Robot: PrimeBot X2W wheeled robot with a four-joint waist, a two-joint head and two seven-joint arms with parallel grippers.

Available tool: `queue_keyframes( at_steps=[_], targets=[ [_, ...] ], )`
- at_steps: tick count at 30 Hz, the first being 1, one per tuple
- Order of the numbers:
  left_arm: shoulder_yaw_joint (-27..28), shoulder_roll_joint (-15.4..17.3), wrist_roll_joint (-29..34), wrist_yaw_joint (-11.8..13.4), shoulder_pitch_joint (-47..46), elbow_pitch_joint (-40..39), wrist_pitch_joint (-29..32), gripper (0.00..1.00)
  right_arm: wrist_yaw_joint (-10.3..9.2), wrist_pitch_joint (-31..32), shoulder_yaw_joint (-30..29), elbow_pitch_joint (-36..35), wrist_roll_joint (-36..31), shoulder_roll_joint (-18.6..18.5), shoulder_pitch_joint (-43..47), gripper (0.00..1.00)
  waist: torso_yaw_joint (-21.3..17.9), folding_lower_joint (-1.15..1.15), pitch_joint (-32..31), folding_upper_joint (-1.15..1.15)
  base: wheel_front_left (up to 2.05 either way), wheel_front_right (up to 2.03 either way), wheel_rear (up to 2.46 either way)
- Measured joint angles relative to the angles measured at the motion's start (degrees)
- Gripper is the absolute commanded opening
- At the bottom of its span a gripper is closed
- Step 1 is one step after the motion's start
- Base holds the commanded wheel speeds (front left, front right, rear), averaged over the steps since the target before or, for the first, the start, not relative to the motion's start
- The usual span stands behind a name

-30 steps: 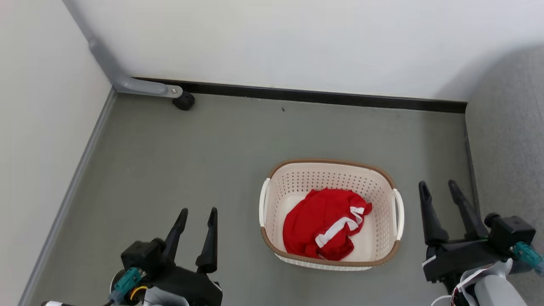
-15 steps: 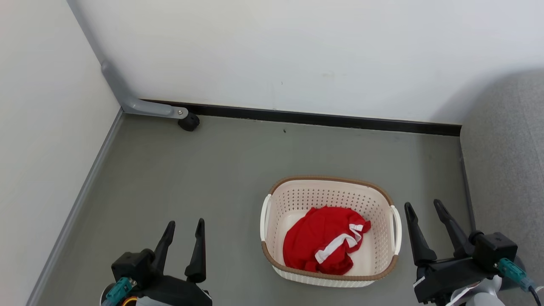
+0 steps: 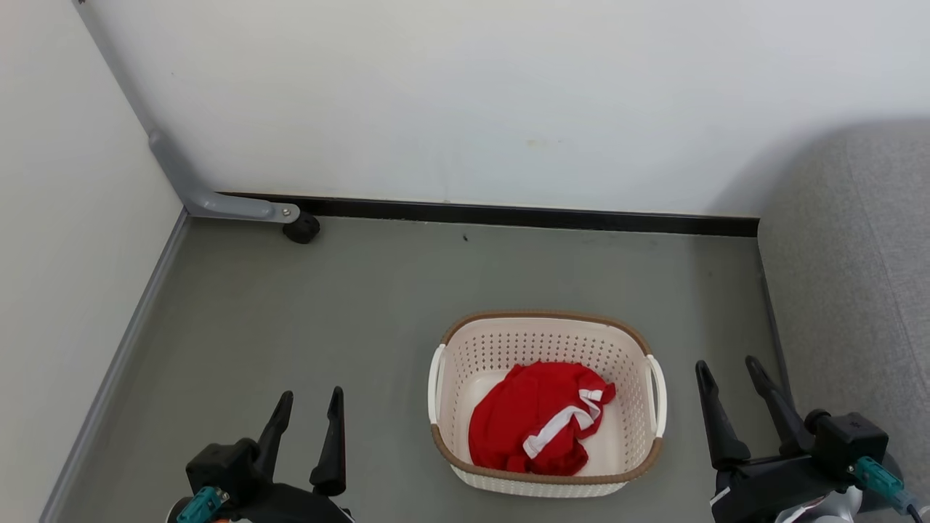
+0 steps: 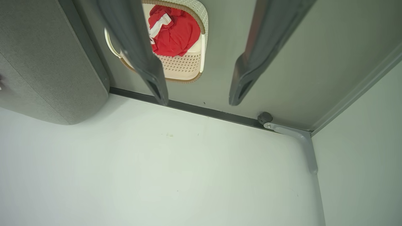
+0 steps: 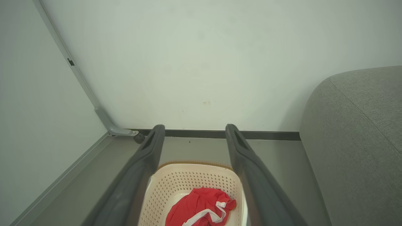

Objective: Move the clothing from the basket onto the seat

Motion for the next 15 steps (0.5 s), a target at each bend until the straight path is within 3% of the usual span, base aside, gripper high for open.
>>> queue_keyframes(
  at_steps=[15],
  targets=[
    [1.0,0.2,0.5,-1.0,0.3,-1.8,-0.3,1.00,0.00,0.0,0.1,-2.8,-1.1,0.6,0.0,1.00,-2.4,0.00,1.8,0.00,0.00,0.00,0.00]
  ],
)
